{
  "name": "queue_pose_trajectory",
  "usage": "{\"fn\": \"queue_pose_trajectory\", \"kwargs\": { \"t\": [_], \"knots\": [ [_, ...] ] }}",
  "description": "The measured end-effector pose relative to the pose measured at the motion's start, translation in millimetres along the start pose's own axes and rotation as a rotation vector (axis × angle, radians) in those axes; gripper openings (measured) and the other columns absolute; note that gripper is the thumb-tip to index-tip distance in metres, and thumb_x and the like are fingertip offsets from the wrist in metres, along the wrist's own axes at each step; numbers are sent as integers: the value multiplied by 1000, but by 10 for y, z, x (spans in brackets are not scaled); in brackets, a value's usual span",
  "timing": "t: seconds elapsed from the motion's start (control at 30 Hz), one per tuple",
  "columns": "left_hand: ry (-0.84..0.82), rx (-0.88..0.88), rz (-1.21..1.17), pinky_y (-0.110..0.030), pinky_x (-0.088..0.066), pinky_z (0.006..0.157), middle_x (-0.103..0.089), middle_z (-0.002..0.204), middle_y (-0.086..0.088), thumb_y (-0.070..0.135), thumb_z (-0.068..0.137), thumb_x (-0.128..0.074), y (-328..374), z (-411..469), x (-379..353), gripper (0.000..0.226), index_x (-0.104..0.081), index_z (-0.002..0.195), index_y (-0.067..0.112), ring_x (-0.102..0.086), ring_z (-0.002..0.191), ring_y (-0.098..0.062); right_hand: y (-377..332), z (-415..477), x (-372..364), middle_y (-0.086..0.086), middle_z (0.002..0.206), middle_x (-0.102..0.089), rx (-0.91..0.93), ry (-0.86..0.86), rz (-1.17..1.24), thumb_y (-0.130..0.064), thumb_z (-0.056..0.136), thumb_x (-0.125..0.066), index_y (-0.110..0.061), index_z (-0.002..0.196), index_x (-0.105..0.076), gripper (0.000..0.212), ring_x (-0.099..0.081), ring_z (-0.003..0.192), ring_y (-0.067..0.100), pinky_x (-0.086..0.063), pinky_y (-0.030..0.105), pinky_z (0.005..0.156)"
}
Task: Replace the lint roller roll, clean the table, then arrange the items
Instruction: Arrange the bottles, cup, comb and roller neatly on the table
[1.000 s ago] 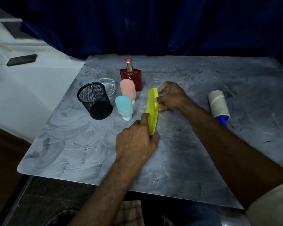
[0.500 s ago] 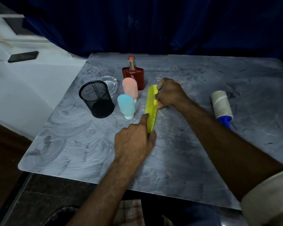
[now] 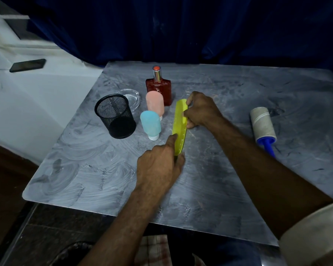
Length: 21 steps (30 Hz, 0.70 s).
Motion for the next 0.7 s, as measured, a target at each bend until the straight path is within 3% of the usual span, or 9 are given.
{"fn": "queue_pose_trajectory", "kwargs": {
  "t": [0.27, 0.43, 0.7],
  "knots": [
    [10, -8, -19, -37, -47, 72, -74, 107, -9, 60, 103, -45, -28, 12, -24, 65, -31, 162, 35, -71, 94, -36, -71, -48, 1, 15, 86, -71, 29, 21, -105, -6, 85, -64, -16, 99, -55, 20, -72, 47, 22, -65, 42, 58],
    [16, 10, -11, -36, -40, 68, -74, 106, -11, 56, 103, -46, -21, 2, -39, 62, -34, 159, 33, -70, 93, -37, -67, -94, -12, 12, 72, -73, 64, 31, -184, -9, 79, -61, -12, 100, -56, 23, -74, 63, 29, -63, 41, 70],
    [10, 12, -10, -37, -46, 69, -73, 107, -10, 53, 103, -45, -10, 5, -49, 63, -32, 160, 32, -70, 93, -36, -108, -165, 17, 16, 98, -72, 88, 39, -231, -15, 79, -65, -11, 102, -57, 25, -72, 82, 38, -62, 45, 76]
  ]
}}
Point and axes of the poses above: each hand's wrist, its own z-axis towards the middle knuckle, its own x-axis out of the back of the hand, y = z × x, the point moved 1 cm from there along z, towards the middle knuckle
